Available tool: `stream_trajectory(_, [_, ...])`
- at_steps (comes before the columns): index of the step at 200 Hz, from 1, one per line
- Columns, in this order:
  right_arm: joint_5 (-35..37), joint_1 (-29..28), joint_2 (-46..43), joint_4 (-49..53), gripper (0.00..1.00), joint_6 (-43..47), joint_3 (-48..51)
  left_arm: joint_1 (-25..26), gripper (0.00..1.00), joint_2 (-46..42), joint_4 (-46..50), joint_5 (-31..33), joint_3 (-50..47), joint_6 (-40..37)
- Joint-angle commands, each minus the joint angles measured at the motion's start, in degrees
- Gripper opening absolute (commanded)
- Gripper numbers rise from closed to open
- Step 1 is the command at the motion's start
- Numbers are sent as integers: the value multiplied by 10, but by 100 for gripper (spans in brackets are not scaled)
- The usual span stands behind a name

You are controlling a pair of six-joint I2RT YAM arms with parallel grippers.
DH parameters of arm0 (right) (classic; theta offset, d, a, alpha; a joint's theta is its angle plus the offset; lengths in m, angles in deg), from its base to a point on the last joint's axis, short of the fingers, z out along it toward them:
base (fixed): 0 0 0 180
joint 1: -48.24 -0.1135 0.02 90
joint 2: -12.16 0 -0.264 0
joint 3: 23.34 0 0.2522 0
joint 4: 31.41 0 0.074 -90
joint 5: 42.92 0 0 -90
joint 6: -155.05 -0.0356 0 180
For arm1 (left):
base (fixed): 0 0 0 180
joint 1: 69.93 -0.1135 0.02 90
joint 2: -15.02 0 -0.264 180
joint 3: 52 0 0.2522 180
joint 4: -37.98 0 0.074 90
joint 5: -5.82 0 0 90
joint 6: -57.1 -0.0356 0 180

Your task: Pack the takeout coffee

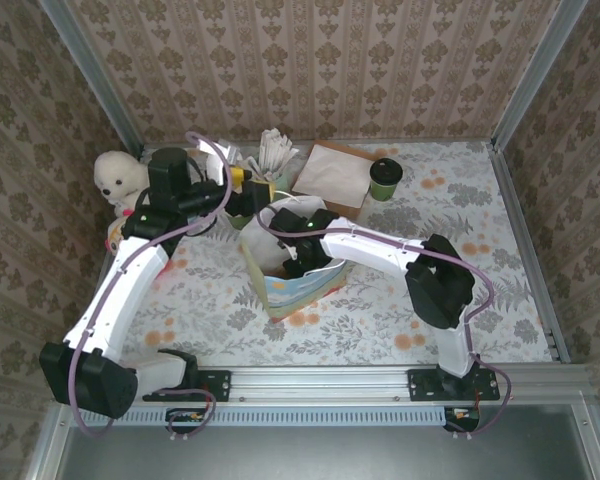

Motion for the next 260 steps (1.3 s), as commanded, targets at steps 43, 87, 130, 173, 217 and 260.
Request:
stream_trajectory(43, [10, 2, 15, 18, 22, 11, -4, 20, 93, 73, 125, -114, 103, -203])
stream_trajectory(87, [20, 2, -27, 32, 22, -26, 44, 36, 98, 88, 132, -169, 120, -248])
stream_trajectory(130, [22, 2, -52, 14, 23, -49, 82, 53, 87, 133, 187, -133, 171, -291])
stream_trajectory(173, [53, 5, -88, -57, 28, -115, 138, 75, 36, 164, 180, -121, 196, -282])
stream_trajectory(217, [48, 15, -76, -104, 34, -106, 160, 112, 1, 172, 109, -25, 189, -210])
stream_trajectory(260, [40, 14, -97, -89, 62, -65, 139, 121, 0, 171, 66, 37, 169, -168])
